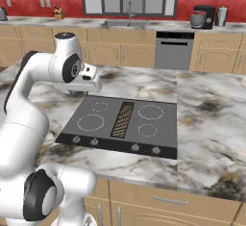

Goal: Navigate to the stand mixer.

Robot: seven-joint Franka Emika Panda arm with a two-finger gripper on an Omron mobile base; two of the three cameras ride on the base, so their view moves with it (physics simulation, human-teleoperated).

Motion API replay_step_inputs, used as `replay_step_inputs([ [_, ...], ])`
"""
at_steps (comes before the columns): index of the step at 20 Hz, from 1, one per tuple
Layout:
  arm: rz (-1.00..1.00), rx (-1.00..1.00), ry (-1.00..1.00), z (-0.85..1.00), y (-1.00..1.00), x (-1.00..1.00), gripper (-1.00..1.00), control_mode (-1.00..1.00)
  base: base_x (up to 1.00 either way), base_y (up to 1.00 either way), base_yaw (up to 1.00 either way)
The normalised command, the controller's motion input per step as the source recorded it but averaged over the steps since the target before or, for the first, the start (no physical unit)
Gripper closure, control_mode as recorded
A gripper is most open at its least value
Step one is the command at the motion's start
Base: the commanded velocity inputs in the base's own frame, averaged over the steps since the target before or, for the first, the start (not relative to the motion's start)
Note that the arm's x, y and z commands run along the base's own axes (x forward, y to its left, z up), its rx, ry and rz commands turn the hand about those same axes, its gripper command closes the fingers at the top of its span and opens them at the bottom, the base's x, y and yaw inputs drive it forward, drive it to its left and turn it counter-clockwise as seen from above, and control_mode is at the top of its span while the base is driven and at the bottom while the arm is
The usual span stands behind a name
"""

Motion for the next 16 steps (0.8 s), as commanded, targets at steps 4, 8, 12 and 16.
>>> replay_step_inputs([
  [4,0.0,-0.01,-0.11,0.0,0.0,-0.53,-1.0,-1.0,0.0,0.0,0.0],
  [8,0.0,-0.08,-0.39,0.0,0.04,-1.0,-1.0,-1.0,0.0,0.0,0.0],
  [12,0.0,-0.02,-0.45,0.01,0.01,-1.0,-1.0,-1.0,0.0,0.0,0.0],
  [16,0.0,0.0,-0.42,0.1,0.0,-1.0,-1.0,-1.0,0.0,0.0,0.0],
])
